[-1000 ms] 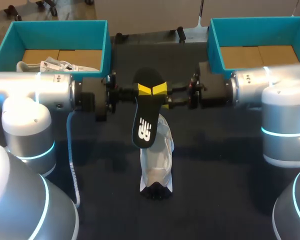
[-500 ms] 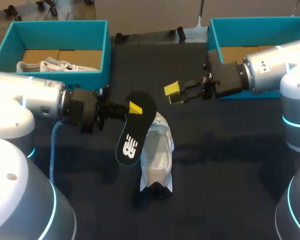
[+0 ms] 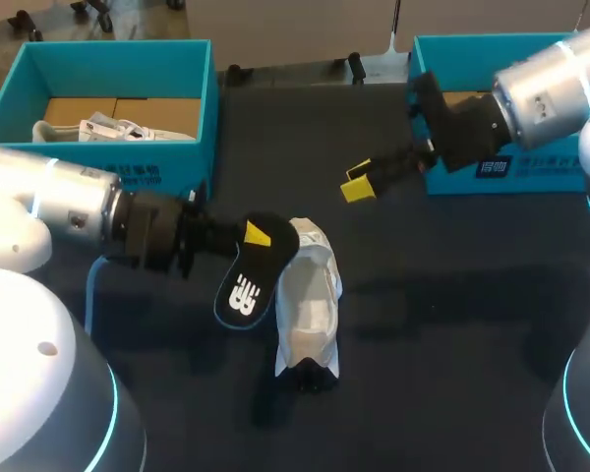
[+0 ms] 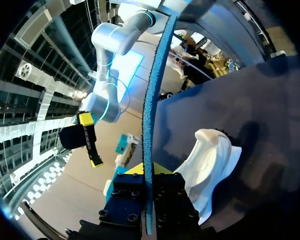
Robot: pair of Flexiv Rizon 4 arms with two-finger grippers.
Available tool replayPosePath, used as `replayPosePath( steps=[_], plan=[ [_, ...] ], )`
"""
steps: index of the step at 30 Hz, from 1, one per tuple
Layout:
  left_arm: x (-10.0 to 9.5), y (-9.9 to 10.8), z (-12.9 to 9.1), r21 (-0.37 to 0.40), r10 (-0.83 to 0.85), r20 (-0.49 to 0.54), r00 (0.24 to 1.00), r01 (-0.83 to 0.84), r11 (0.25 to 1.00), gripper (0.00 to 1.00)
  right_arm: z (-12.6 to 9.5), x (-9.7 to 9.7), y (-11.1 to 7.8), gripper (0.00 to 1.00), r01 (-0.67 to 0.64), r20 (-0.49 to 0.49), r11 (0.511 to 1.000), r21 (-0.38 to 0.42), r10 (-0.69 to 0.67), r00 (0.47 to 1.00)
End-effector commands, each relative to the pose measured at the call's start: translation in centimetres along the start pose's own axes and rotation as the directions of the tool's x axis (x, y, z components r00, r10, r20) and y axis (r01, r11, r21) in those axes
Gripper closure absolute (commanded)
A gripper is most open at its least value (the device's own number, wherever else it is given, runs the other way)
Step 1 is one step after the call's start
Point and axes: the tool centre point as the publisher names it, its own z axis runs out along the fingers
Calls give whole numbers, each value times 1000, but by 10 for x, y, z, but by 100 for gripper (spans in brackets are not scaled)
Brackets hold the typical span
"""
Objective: Take the shoe out of the shoebox, open the shoe tongue, remove and reinsert the insole, then place the shoe into the shoebox
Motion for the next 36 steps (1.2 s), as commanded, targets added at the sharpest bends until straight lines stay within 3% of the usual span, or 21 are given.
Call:
replayPosePath(
  steps=[1, 2, 5, 7, 10, 12, 13, 27, 31, 36],
  plan=[
    [-1, 1, 0, 1, 0, -6, 1000, 0, 1000, 100, -2, 4, 3, 0, 85, 25, 996, 38, -86, 996],
    [-1, 1, 0, 1, 0, -6, 1000, 0, 1000, 100, -2, 4, 3, 0, 85, 25, 996, 38, -86, 996],
    [3, -1, 3, 38, -63, 22, 998, 62, 997, 100, -1, 7, 1, 0, 147, 136, 970, 194, -175, 975],
    [6, -7, 4, 59, -92, 22, 996, 90, 994, 100, -3, 10, -6, 0, 224, 138, 954, 198, -253, 957],
    [7, -20, 5, 86, -142, 19, 990, 140, 986, 100, -7, 18, -19, 0, 276, 171, 915, 293, -334, 927],
    [3, -25, 4, 119, -179, 19, 984, 175, 977, 100, -9, 21, -28, 0, 235, 219, 883, 406, -343, 913],
    [0, -30, 4, 127, -199, 11, 980, 196, 972, 100, -7, 21, -36, 0, 252, 180, 852, 459, -367, 913],
    [-2, -33, 3, 119, -189, -3, 982, 188, 975, 100, -8, 20, -41, 0, 250, 176, 852, 459, -363, 915],
    [2, -57, 6, 176, -206, 14, 978, 201, 964, 100, 1, 18, -38, 0, 288, 153, 811, 509, -415, 897],
    [9, -88, 13, 224, -221, -20, 975, 220, 949, 100, 6, 17, -52, 0, 305, 154, 777, 551, -453, 878]
  ],
)
